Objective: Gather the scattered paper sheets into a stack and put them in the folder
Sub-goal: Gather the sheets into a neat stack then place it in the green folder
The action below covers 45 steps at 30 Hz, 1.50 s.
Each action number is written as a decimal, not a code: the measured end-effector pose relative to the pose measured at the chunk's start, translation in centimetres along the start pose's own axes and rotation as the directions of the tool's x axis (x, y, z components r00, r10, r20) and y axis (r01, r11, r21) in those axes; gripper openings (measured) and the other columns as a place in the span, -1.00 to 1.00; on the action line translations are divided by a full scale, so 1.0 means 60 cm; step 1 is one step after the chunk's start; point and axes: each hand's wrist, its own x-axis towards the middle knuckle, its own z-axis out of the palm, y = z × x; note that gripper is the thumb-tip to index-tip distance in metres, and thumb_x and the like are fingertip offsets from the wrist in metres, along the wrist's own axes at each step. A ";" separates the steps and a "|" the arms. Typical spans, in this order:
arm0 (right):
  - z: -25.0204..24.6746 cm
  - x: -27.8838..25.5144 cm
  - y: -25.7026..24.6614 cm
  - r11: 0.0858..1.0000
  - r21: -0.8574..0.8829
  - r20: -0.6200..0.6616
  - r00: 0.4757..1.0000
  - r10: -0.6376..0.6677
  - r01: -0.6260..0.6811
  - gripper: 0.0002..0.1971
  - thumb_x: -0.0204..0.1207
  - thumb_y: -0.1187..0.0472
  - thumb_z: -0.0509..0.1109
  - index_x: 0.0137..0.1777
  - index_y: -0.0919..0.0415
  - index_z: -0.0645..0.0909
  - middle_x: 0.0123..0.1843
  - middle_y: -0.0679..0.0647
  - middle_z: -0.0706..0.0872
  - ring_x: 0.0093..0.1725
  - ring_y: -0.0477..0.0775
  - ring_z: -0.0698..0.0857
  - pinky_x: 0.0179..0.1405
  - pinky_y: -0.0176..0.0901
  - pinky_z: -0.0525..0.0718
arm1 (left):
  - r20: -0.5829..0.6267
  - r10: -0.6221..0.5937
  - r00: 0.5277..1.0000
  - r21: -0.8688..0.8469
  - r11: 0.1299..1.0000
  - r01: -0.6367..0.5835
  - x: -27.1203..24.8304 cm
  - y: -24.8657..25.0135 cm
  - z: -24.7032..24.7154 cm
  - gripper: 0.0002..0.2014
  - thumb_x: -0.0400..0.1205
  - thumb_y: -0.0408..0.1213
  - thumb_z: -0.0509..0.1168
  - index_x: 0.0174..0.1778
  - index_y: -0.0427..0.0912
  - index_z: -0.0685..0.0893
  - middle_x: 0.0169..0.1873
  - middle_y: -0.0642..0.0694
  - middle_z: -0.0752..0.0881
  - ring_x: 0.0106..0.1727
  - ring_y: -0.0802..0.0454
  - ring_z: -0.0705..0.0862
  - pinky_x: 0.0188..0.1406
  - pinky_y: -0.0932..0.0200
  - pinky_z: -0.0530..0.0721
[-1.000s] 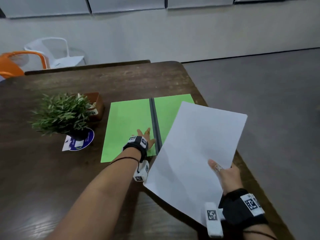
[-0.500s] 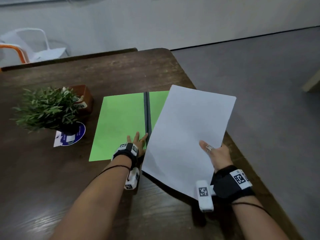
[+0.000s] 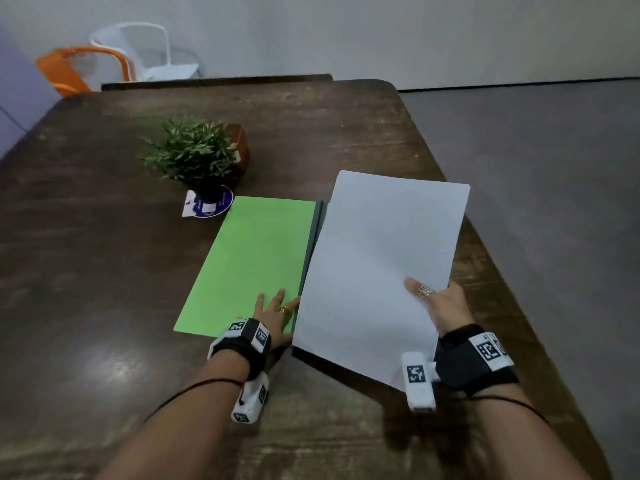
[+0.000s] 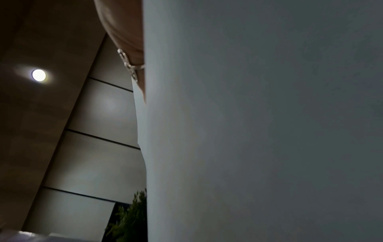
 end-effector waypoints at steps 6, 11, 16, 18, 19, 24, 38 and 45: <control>0.025 -0.058 0.022 0.998 -0.054 0.090 0.995 0.034 -0.029 -0.70 0.38 0.41 0.51 0.11 0.28 0.63 0.03 0.15 0.75 -0.14 -0.01 0.76 -0.11 -0.20 0.71 | -0.012 0.011 1.000 -0.042 0.999 -0.012 -0.100 -0.008 0.074 -0.12 0.49 0.22 0.18 0.60 0.23 -0.22 0.66 0.08 -0.10 0.65 -0.11 -0.29 0.53 -0.42 -0.02; 0.041 -0.083 0.010 0.998 -0.068 0.136 0.991 0.008 0.002 -0.69 0.37 0.45 0.51 0.12 0.32 0.64 0.06 0.20 0.75 -0.12 0.06 0.75 -0.06 -0.14 0.71 | -0.177 -0.062 0.982 -0.604 0.795 -0.058 -0.183 -0.004 -0.058 -0.48 0.74 -0.13 0.09 0.61 -0.14 0.18 0.60 -0.17 0.24 0.56 -0.09 0.32 0.51 0.12 0.25; 0.049 -0.088 -0.026 0.980 -0.107 0.210 0.967 -0.141 0.166 -0.77 0.38 0.45 0.50 -0.02 0.19 0.68 -0.13 -0.06 0.82 -0.14 -0.07 0.78 0.02 -0.15 0.69 | -0.277 -0.254 0.927 -0.959 0.138 -0.249 -0.183 0.018 -0.183 -0.59 0.75 -0.07 0.02 0.45 -0.20 0.36 0.27 -0.11 0.54 0.31 0.02 0.57 0.30 0.14 0.49; 0.055 -0.084 -0.043 0.963 -0.113 0.235 0.949 -0.213 0.244 -0.75 0.38 0.48 0.49 0.01 0.23 0.65 -0.20 -0.12 0.81 -0.22 -0.22 0.77 -0.10 -0.34 0.70 | -0.315 -0.211 0.925 -0.931 -0.120 -0.345 -0.184 0.037 -0.210 -0.74 0.74 -0.18 0.09 0.24 -0.24 0.51 -0.11 -0.05 0.65 -0.16 0.15 0.72 -0.12 0.25 0.64; 0.059 -0.082 -0.050 0.950 -0.119 0.245 0.936 -0.253 0.288 -0.72 0.38 0.49 0.49 0.06 0.27 0.64 -0.15 -0.09 0.80 -0.20 -0.24 0.77 -0.12 -0.40 0.70 | -0.369 -0.242 0.897 -0.902 -0.139 -0.408 -0.182 0.042 -0.216 -0.75 0.71 -0.27 0.16 0.23 -0.32 0.53 -0.15 -0.08 0.68 -0.24 0.13 0.72 -0.14 0.19 0.65; 0.064 -0.061 -0.072 0.913 -0.125 0.223 0.908 -0.355 0.388 -0.65 0.36 0.42 0.53 0.16 0.32 0.63 -0.09 -0.04 0.80 -0.14 -0.20 0.76 -0.08 -0.31 0.71 | -0.535 -0.512 0.672 -0.744 -0.090 -0.662 -0.167 0.065 -0.229 -0.69 0.54 -0.42 0.39 0.17 -0.27 0.51 -0.07 -0.15 0.70 -0.13 0.03 0.68 0.07 0.04 0.64; 0.089 -0.029 -0.046 0.945 -0.107 0.058 0.951 -0.305 0.310 -0.68 0.33 0.51 0.52 -0.03 0.19 0.56 -0.18 -0.10 0.69 -0.29 -0.32 0.68 -0.03 -0.16 0.58 | -0.574 -0.682 0.452 -0.665 0.066 -0.744 -0.143 0.164 -0.191 -0.75 0.45 -0.15 0.34 0.00 0.09 0.46 -0.12 -0.01 0.69 -0.08 0.03 0.70 0.02 0.05 0.68; 0.060 -0.016 -0.094 0.930 -0.102 0.164 0.928 -0.334 0.353 -0.44 0.05 0.36 0.66 0.09 0.34 0.60 -0.14 -0.09 0.81 -0.13 -0.24 0.75 -0.14 -0.28 0.71 | -0.706 -0.583 0.401 -0.550 0.095 -0.830 -0.177 0.105 -0.249 -0.36 0.36 -0.08 0.39 0.30 -0.33 0.46 0.08 -0.14 0.67 0.09 0.07 0.67 0.09 0.12 0.65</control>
